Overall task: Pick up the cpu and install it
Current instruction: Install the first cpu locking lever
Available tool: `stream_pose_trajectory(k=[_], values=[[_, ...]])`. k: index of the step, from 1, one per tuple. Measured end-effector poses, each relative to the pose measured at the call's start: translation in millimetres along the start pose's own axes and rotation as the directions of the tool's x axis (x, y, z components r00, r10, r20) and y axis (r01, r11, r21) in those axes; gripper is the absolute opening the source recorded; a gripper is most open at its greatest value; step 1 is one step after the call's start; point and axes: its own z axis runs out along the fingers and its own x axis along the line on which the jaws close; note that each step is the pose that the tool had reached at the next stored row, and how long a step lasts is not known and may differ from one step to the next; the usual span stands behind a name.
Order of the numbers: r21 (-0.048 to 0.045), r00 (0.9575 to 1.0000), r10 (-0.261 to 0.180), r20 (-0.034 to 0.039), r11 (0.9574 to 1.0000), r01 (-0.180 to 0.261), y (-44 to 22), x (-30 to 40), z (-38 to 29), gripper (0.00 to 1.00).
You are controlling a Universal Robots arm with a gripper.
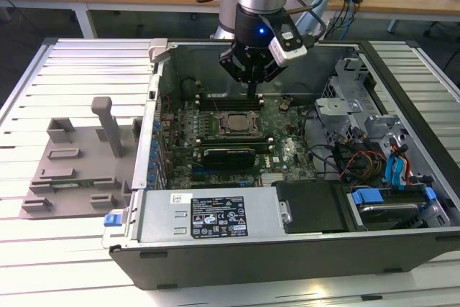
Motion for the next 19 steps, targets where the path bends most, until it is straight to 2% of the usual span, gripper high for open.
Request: stream_pose_trajectory(k=[1, 2, 3, 16, 19], values=[[-0.0103, 1.0000, 0.000, -0.0005, 0.9999, 0.000, -0.1, 0.0, 0.0, 0.11], [-0.0362, 1.0000, 0.000, -0.0016, 0.9993, 0.000, -0.3, 0.0, 0.1, 0.11], [-0.0387, 1.0000, -0.002, -0.0018, 0.9992, 0.001, -0.4, 0.0, 0.0, 0.11], [-0.0392, 1.0000, -0.007, -0.0016, 0.9992, 0.007, -0.4, 0.5, 0.0, 0.11], [-0.0392, 1.0000, -0.007, -0.0014, 0.9992, 0.007, -0.8, 8.6, -0.1, 0.11]])
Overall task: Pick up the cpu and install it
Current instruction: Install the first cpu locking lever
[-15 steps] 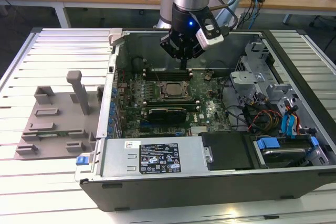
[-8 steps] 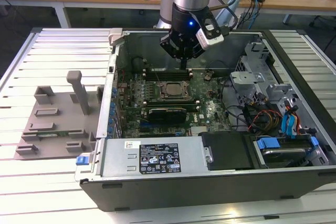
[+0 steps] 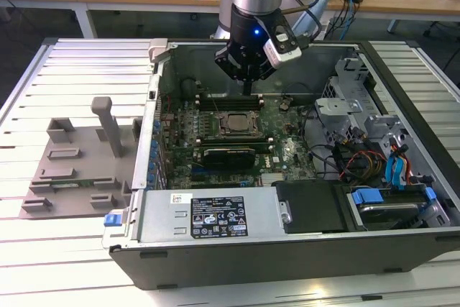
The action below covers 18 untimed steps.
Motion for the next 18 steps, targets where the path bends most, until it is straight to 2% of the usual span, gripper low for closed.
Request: stream_pose_trajectory(k=[4, 7, 15, 18], values=[[0.0000, 1.0000, 0.000, 0.0000, 1.0000, 0.000, -0.2, 6.1, -0.1, 0.11], [0.0000, 1.0000, 0.000, 0.0000, 1.0000, 0.000, -0.6, 14.1, -0.2, 0.11], [0.0000, 1.0000, 0.000, 0.0001, 1.0000, 0.000, -1.2, 29.9, -0.5, 0.11], [0.0000, 1.0000, 0.000, 0.0000, 1.0000, 0.000, -1.5, 39.2, -0.7, 0.11]])
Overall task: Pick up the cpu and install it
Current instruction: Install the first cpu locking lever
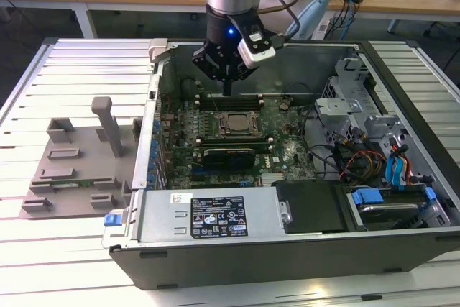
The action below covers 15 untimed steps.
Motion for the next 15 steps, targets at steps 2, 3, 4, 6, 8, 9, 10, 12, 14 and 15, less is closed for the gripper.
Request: stream_pose_trajectory(k=[2, 3, 4, 6, 8, 9, 10, 12, 14, 15], values=[[-0.0001, 1.0000, 0.000, 0.0000, 1.0000, 0.000, -0.3, 6.6, -0.1, 0.11], [-0.0001, 1.0000, 0.000, 0.0000, 1.0000, 0.000, -0.4, 9.2, -0.2, 0.11], [-0.0003, 1.0000, 0.000, 0.0000, 1.0000, 0.000, -0.4, 10.5, -0.2, 0.11], [-0.0002, 1.0000, 0.000, 0.0000, 1.0000, 0.000, -0.6, 14.9, -0.3, 0.11], [-0.0002, 1.0000, 0.000, 0.0000, 1.0000, 0.000, -0.8, 20.2, -0.4, 0.11], [-0.0002, 1.0000, 0.000, 0.0000, 1.0000, 0.000, -0.9, 23.1, -0.4, 0.11], [-0.0003, 1.0000, 0.000, 0.0000, 1.0000, 0.000, -1.0, 24.6, -0.4, 0.11], [-0.0003, 1.0000, 0.000, 0.0000, 1.0000, 0.000, -1.1, 27.6, -0.5, 0.11], [-0.0002, 1.0000, 0.000, 0.0000, 1.0000, 0.000, -1.3, 32.4, -0.6, 0.11], [-0.0002, 1.0000, 0.000, 0.0000, 1.0000, 0.000, -1.4, 34.8, -0.6, 0.11]])
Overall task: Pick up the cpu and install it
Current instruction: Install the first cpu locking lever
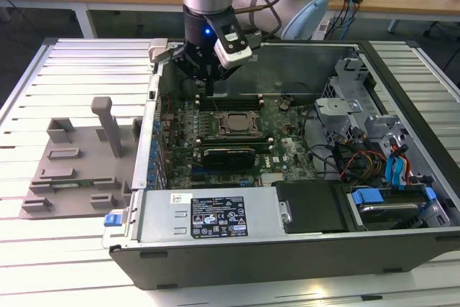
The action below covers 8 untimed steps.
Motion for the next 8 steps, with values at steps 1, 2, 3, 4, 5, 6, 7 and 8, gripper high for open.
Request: stream_pose_trajectory(k=[1, 2, 3, 4, 5, 6, 7, 8], values=[[-0.0001, 1.0000, 0.000, 0.0000, 1.0000, 0.000, 0.0, 1.2, 0.0, 0.11], [-0.0001, 1.0000, 0.000, 0.0000, 1.0000, 0.000, -0.1, 2.8, 0.0, 0.11], [0.0000, 1.0000, 0.000, -0.0001, 1.0000, 0.000, -0.2, 4.6, -0.1, 0.11], [0.0000, 1.0000, 0.000, 0.0000, 1.0000, 0.000, -0.2, 5.8, -0.1, 0.11], [0.0000, 1.0000, 0.000, 0.0000, 1.0000, 0.000, -0.4, 8.6, -0.1, 0.11], [0.0000, 1.0000, 0.000, 0.0000, 1.0000, 0.000, -0.4, 10.3, -0.1, 0.11], [0.0000, 1.0000, 0.000, 0.0000, 1.0000, 0.000, -0.5, 11.7, -0.1, 0.11], [-0.0001, 1.0000, 0.000, 0.0000, 1.0000, 0.000, -0.6, 14.8, -0.1, 0.11]])
